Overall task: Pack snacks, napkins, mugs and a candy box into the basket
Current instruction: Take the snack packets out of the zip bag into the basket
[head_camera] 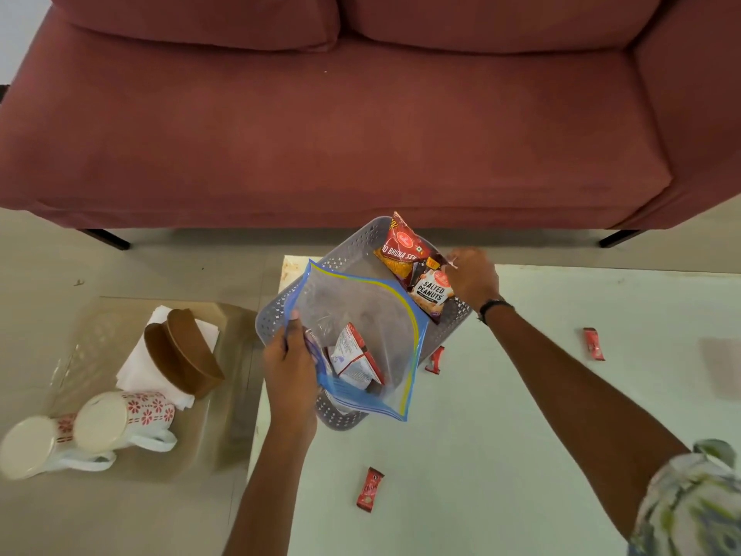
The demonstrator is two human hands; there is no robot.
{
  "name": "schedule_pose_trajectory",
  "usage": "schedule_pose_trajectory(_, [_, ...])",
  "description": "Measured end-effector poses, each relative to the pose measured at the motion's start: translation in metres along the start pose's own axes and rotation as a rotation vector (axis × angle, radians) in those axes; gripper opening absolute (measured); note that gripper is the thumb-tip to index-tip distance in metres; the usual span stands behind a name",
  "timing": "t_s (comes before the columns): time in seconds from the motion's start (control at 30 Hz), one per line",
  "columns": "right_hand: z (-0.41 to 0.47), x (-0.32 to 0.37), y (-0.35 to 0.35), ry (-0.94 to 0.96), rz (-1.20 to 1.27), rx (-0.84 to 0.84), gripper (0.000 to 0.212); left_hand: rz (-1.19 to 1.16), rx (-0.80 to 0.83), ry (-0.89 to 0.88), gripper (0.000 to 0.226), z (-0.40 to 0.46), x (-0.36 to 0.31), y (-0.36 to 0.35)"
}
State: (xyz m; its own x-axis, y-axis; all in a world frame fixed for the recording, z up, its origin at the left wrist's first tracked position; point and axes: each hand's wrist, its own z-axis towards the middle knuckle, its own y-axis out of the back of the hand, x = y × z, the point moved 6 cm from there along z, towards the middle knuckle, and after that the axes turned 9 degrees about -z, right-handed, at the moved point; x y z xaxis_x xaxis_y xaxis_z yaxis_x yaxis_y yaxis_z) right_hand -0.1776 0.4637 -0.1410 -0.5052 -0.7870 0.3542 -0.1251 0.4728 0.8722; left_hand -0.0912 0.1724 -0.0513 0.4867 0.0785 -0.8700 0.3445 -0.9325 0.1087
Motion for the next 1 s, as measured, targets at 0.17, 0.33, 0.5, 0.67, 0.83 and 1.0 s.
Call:
schedule_pose_trajectory(0.17, [-0.014, -0.002, -0.002, 0.067, -0.143, 0.012, 0.044, 0.017, 0.008, -0.005, 0.028, -0.004, -0.005, -0.001])
schedule_pose_trajectory(0.33, [-0.039, 0.014, 0.034, 0.12, -0.073, -0.121, 0.032, 0.063, 0.009, -0.036, 0.025, -0.007, -0.01, -0.002])
schedule_pose_trajectory(0.5, [-0.14, 0.115, 0.088, 0.739, 0.155, -0.113, 0.007, 0.084, 0.055, -0.018, 0.038, -0.011, -0.012, -0.002])
schedule_pose_trajectory(0.67, [-0.166, 0.148, -0.018, 0.828, -0.694, 0.394, 0.028, 0.095, 0.059, -0.065, 0.024, -0.019, -0.016, 0.001])
schedule_pose_trajectory(0.83, [-0.118, 0.132, -0.091, 0.879, -0.906, 0.348, 0.035, 0.117, 0.05, -0.108, 0.011, -0.022, -0.003, 0.007])
schedule_pose_trajectory(1.0, [-0.129, 0.131, -0.108, 1.036, -0.818, 0.353, 0.032, 0.131, 0.02, -0.156, 0.014, -0.022, 0.006, 0.012])
